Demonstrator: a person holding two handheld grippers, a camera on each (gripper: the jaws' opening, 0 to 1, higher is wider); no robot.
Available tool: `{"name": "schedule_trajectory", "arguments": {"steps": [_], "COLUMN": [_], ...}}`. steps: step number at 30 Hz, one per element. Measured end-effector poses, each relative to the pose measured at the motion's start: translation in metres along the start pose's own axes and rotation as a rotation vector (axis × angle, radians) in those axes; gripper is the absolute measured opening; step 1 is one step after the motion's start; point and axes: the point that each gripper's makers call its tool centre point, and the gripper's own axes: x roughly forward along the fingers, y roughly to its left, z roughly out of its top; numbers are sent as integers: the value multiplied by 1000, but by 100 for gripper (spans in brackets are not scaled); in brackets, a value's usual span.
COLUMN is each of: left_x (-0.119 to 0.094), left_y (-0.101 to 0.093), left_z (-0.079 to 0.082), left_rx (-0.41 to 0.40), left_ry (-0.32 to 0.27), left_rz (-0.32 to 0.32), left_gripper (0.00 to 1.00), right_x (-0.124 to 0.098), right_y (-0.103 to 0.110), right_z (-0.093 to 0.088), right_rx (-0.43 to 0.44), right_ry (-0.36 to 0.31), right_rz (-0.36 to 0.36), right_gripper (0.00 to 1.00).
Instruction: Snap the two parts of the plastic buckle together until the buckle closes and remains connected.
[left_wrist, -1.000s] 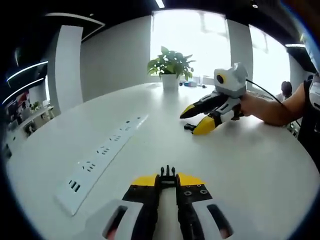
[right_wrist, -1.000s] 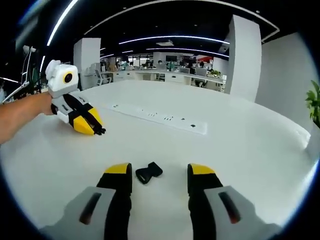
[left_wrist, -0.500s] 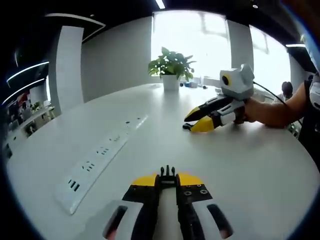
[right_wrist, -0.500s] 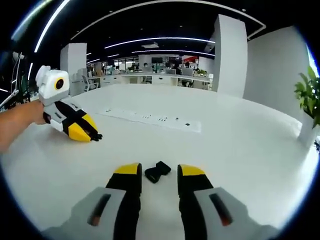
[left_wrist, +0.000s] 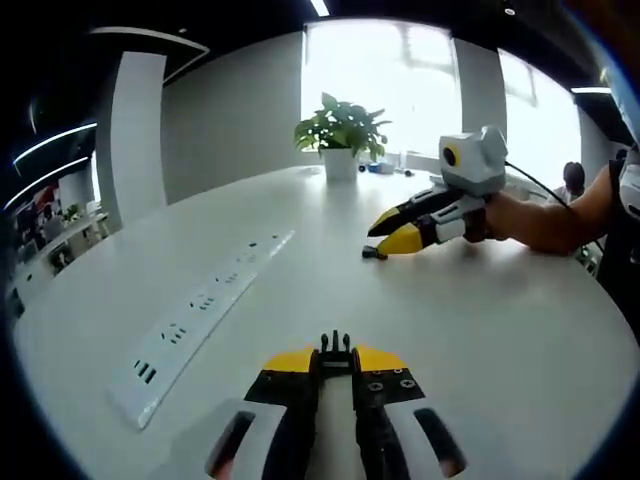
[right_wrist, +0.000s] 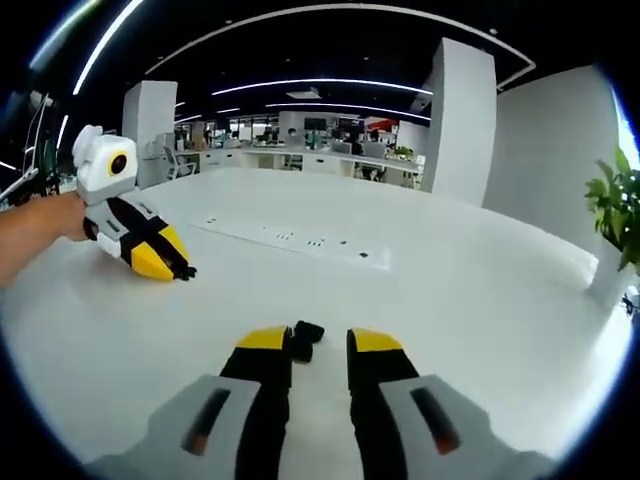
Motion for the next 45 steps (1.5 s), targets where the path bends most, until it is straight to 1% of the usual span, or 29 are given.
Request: {"name": "schedule_trajectory", "arguments": {"steps": [3, 4, 5, 6, 7, 8, 9, 10, 12, 17, 22, 24, 30, 36, 39, 45], "left_x": [0, 0, -1, -1, -1, -1, -1, -1, -1, -1, -1, -1, 0, 0, 0, 0], "left_y": [0, 0, 0, -1, -1, -1, -1, -1, 0, -2, -1, -1, -2, -2, -1, -2], "left_z": [0, 0, 0, 0, 0, 0, 0, 0, 0, 0, -1, -1, 0, -1, -1, -1], "left_rx": [0, -1, -1, -1, 0, 1, 1, 1, 2, 3, 0, 0, 3, 4, 4, 2], "left_ry": [-1, -2, -2, -3, -3, -2, -3, -3, -3, -3, -8, -10, -6, -8, -9, -13], "left_rz": [1, 0, -1, -2, -2, -2, -2, -2, -3, -3, -3, -4, -7, -7, -8, -11], "left_gripper": [11, 11, 11, 11, 11, 11, 11, 11, 11, 11, 11, 11, 11, 11, 11, 11], "right_x": [-1, -2, -2, -4, -5, -6, -7, -7, -6, -3, 1, 1, 4, 6, 5, 5], "right_y": [-5, -3, -1, -4, -5, -7, -9, -9, -3, 15, 17, 14, 14, 13, 13, 13], "right_z": [-1, 1, 6, 3, 5, 8, 7, 6, 4, 1, -6, -6, -7, -7, -8, -8], "right_rx": [-5, -16, -34, -26, -29, 7, 36, 39, 47, 45, 35, 14, 19, 45, 41, 29], "right_ry": [-4, -15, -46, -30, -37, -55, -43, -39, -31, -15, 11, 13, 21, 29, 31, 30], "right_rz": [-1, 18, 43, 30, 39, 44, 42, 49, 63, 97, 88, 60, 69, 79, 79, 81], "right_gripper": [21, 21, 20, 20, 20, 19, 18, 19, 19, 26, 23, 20, 21, 19, 16, 15]}}
